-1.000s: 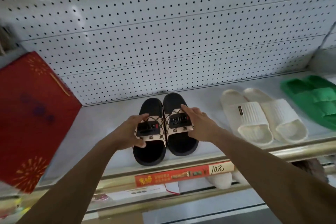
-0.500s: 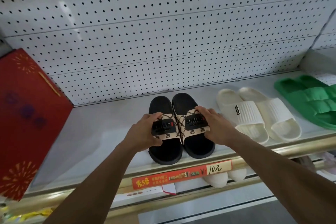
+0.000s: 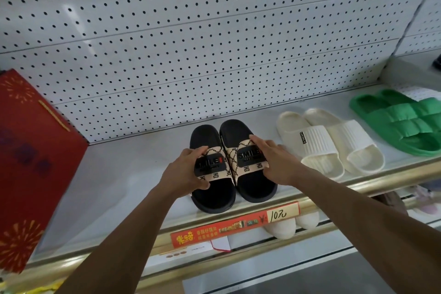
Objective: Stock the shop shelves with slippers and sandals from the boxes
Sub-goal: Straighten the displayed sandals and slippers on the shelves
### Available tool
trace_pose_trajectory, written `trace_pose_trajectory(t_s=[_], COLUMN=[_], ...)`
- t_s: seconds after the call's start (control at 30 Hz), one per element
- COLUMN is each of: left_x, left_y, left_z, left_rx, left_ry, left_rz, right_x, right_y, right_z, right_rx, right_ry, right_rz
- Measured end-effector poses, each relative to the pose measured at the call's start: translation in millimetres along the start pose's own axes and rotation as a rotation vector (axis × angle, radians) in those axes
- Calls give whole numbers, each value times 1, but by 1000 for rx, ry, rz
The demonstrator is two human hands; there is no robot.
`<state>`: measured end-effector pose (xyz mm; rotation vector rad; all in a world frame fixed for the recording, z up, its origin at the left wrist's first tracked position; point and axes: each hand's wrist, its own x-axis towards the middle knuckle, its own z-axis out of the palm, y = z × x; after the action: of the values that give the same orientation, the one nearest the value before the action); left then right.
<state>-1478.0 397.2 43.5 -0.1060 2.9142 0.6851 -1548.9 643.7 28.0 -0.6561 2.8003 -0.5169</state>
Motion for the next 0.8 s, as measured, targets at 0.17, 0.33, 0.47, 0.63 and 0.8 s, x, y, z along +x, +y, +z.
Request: trace_pose_trajectory(t_s=[0.17, 0.33, 0.47, 0.63, 0.8], left_x=[1, -2, -15, -42, -77], left_y=[-4, -4, 18, 68, 145], left_z=[1, 0, -3, 3, 46], left_rx=[-33, -85, -137, -472, -714], left_ry=[-23, 18, 159, 280, 125], left_rz=[-3, -47, -14, 46, 91], right_x=[-8, -28, -46, -84, -148], right_y=[-7, -14, -15, -1, 45], right_z=[0, 4, 1, -6, -6], right_rx=[23, 82, 205, 339, 501], right_ry=[-30, 116, 259, 411, 351], right_rz=[41, 42, 79, 62, 101])
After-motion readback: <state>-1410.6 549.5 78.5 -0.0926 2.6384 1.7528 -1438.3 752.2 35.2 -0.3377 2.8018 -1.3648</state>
